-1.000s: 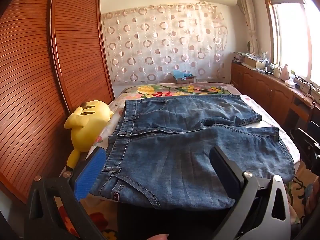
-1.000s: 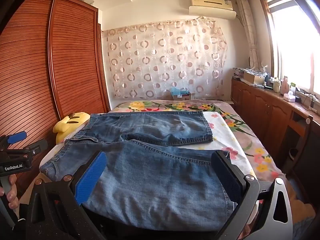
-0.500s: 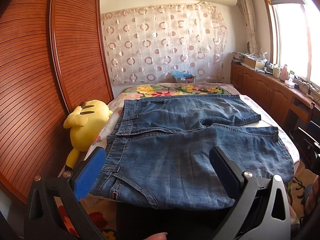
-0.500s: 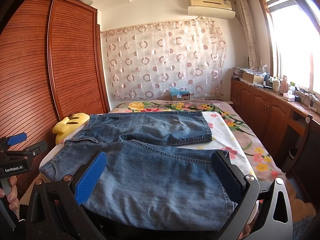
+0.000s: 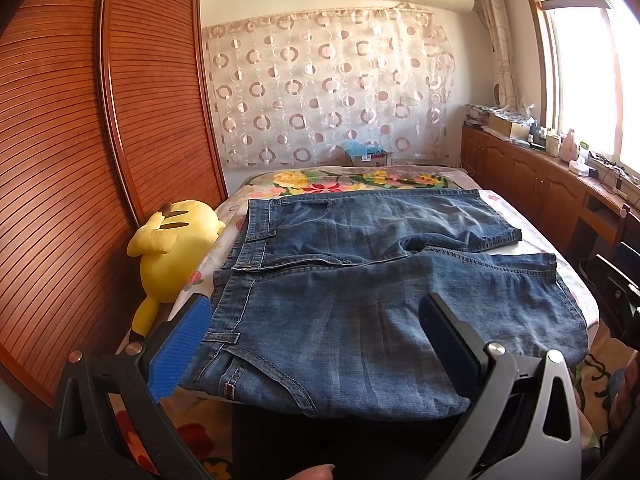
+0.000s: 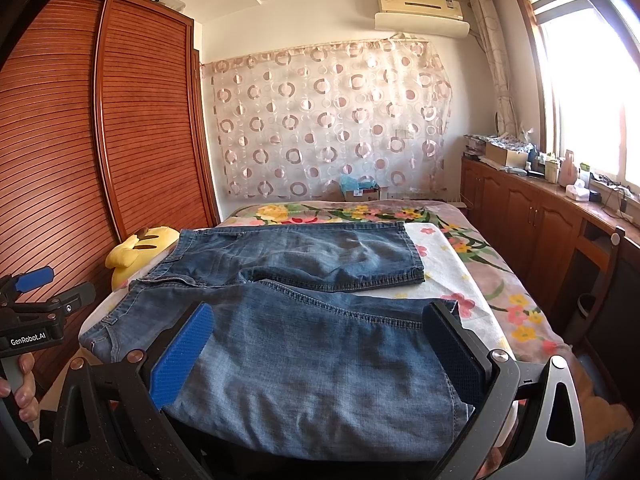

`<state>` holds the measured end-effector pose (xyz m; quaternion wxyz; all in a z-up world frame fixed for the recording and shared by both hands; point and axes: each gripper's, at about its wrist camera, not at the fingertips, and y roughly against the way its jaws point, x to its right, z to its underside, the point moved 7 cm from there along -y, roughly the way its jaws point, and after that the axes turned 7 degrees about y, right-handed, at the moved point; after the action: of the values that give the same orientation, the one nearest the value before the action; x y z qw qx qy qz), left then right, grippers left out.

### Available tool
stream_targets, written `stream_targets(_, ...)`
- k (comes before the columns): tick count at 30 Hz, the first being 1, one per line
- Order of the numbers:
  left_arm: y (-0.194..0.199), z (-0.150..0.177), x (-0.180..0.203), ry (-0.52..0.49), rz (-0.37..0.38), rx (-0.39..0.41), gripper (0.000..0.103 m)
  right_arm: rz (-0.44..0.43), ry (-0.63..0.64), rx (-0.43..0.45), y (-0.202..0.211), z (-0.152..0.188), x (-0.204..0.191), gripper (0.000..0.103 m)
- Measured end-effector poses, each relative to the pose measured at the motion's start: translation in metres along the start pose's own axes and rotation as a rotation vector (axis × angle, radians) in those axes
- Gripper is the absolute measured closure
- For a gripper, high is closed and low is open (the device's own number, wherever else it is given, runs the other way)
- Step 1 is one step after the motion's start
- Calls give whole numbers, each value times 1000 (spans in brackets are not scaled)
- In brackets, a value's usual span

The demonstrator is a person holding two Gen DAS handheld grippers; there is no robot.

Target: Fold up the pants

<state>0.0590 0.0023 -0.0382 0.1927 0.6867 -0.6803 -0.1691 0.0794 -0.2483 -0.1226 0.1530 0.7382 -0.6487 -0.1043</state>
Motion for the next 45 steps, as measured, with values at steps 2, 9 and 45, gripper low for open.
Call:
stream_targets(2,0,0,0,0,-1,1,0,0,-1,-1,0,0,0,0)
stream_targets(9,-1,1,2,-1,1,-4,0,0,-1,0,0,0,0,0)
stream_targets(45,-2,1,11,-10,32,-24,0,4,-13,0,0,0,2,0)
